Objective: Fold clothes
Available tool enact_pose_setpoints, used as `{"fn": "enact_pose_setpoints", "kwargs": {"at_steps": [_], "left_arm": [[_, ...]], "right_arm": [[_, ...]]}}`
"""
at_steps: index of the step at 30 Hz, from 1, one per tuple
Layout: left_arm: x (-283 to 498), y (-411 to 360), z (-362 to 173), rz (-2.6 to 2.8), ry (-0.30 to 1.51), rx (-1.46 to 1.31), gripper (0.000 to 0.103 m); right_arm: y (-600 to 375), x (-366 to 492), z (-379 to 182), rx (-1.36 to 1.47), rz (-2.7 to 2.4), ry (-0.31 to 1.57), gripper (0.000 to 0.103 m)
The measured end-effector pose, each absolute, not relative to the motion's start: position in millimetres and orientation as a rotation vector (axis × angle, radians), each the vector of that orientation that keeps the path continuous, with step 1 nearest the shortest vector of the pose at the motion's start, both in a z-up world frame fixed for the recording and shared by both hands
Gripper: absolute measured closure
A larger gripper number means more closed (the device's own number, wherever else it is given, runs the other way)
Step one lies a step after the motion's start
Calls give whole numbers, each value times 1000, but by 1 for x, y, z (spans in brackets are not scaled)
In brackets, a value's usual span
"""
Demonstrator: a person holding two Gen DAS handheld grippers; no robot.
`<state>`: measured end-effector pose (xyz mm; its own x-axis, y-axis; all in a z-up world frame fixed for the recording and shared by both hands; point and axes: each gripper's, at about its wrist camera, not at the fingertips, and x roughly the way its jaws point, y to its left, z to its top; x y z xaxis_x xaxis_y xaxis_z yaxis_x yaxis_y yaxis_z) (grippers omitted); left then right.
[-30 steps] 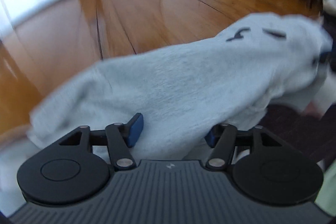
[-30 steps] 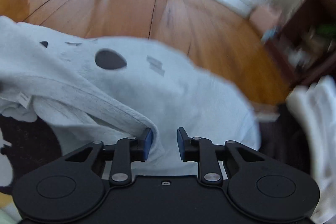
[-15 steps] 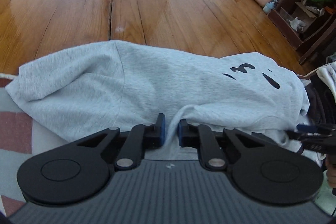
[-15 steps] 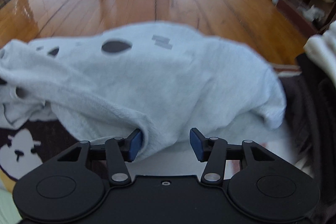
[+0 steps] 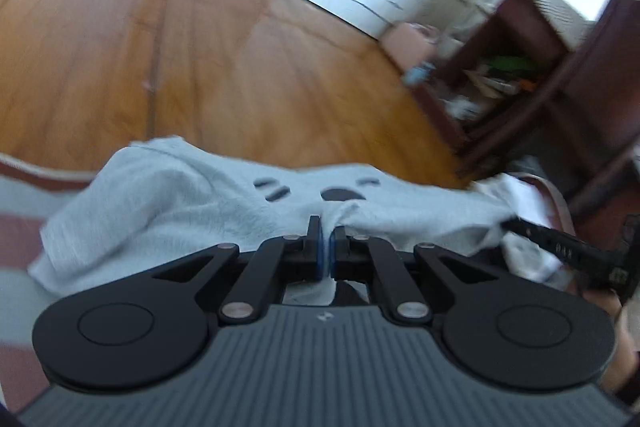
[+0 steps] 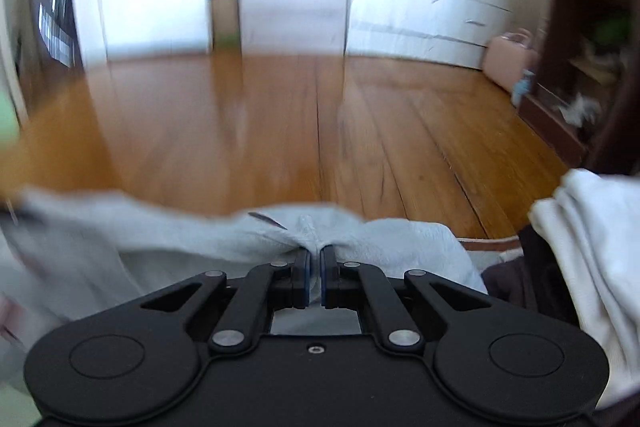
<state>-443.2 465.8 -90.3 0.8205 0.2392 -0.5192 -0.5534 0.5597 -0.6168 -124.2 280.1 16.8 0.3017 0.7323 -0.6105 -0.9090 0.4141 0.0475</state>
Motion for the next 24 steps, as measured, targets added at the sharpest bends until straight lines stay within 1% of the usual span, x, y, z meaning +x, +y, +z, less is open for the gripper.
{"fn": "enact_pose_setpoints", "kwargs": {"at_steps": [3, 4, 5, 6, 8, 9, 11, 12, 13, 14, 16, 19, 24], "left_arm": [[-450, 436, -97, 442, 457, -873, 94], [-449, 431, -109, 460, 521, -886, 84], [-447, 427, -121, 478, 584, -899, 71], [-445, 422, -133, 496, 648, -911, 66], [-443, 422, -150, 555, 750, -920, 65], [-445, 426, -152, 581, 759, -927, 65], [-452, 435, -149, 627, 725, -936, 54], [-455, 439, -145, 649, 695, -939, 50], [-458, 443, -142, 678, 673, -937, 42], [-459, 446, -141, 722, 669, -924, 39], [-461, 451, -141, 800, 688, -887, 35], [-459, 460, -152, 856, 759, -861, 34], [-454, 466, -163, 887, 807, -858, 34]], "right_arm": [[241, -133, 23, -375, 1102, 651, 99], [234, -136, 14, -440, 1080, 671, 99], [229, -138, 3, -509, 1047, 698, 99], [226, -139, -13, -586, 1000, 736, 99], [223, -137, -46, -692, 886, 826, 99], [222, -134, -57, -705, 843, 860, 99], [220, -130, -73, -723, 774, 906, 99], [219, -129, -72, -718, 773, 895, 99], [220, -130, -69, -713, 773, 877, 99], [222, -131, -64, -710, 778, 848, 99], [224, -136, -56, -707, 794, 784, 99], [233, -136, -54, -727, 803, 752, 99], [240, -128, -78, -749, 823, 847, 98]]}}
